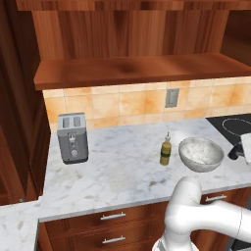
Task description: Retrieve the bottle and the shaker from the cabinet and place them next to the mixing bowl on the counter. Then add garlic from the fridge to the mixing bowl.
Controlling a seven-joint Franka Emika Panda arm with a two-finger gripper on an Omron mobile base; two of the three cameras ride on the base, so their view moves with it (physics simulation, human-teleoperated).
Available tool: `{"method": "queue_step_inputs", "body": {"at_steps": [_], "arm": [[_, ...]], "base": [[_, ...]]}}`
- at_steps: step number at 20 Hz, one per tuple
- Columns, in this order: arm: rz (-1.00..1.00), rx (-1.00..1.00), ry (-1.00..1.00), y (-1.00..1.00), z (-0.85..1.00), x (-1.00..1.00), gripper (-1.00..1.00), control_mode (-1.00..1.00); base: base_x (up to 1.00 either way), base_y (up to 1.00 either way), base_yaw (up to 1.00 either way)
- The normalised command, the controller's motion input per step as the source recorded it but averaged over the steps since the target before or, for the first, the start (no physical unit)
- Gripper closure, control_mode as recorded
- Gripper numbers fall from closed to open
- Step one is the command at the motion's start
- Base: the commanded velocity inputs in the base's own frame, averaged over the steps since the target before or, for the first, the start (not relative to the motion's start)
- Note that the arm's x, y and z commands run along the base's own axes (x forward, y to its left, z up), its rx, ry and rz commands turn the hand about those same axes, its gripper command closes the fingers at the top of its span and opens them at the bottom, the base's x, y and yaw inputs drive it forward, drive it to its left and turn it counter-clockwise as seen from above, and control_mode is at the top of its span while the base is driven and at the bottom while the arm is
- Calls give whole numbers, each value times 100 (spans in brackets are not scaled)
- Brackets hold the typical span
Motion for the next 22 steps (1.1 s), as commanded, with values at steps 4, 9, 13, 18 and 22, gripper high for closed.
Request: {"method": "queue_step_inputs", "body": {"at_steps": [4, 9, 13, 18, 22], "arm": [[7, 10, 6, 36, -4, -3, 100, -100], [3, 5, 0, 16, -8, 0, 100, -100], [1, 4, 1, 24, -9, 0, 100, -100], [0, -1, 3, 41, -21, 0, 100, -100], [0, -5, 0, 38, -24, 0, 100, -100]], "base": [[0, 0, 0], [0, 0, 0], [0, 0, 0], [0, 0, 0], [0, 0, 0]]}}
